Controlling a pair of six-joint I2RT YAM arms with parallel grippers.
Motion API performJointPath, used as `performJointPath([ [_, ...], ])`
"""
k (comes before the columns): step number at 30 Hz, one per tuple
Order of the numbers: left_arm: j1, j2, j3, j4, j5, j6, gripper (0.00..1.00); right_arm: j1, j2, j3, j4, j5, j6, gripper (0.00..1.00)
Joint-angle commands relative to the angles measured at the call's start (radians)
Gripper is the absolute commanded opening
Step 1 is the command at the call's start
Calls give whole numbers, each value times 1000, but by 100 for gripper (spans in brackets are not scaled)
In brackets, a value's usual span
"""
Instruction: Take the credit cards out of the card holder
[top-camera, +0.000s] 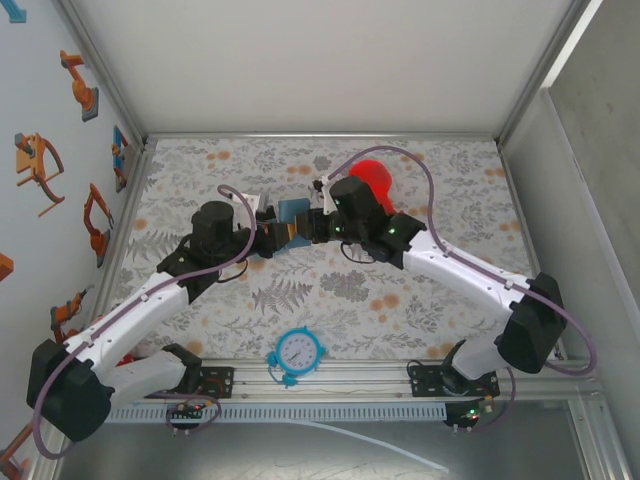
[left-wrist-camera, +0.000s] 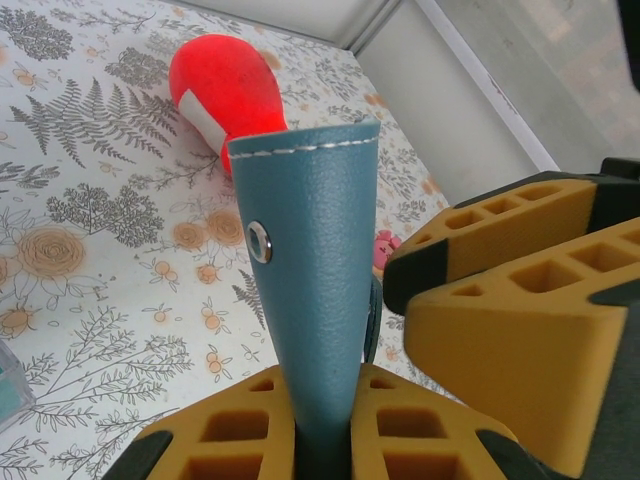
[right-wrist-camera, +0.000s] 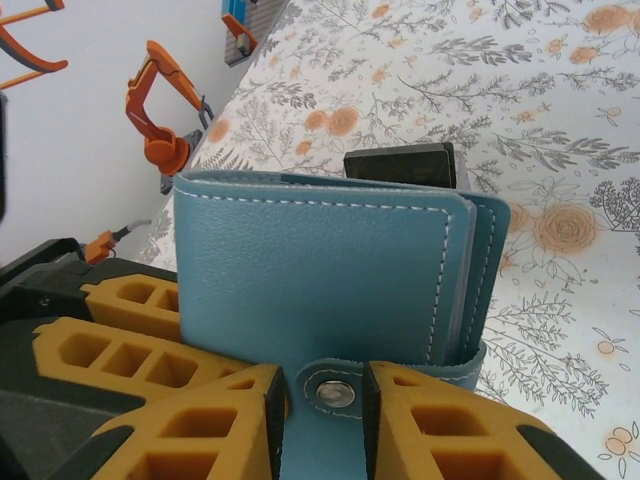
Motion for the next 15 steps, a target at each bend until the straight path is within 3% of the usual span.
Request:
performJointPath([
  [1, -9, 0, 15, 59, 4, -7, 0, 5, 15, 43, -2, 16, 18, 27],
  [15, -18, -8, 10, 79, 18, 1, 0, 5, 84, 76, -26, 18, 21, 35],
])
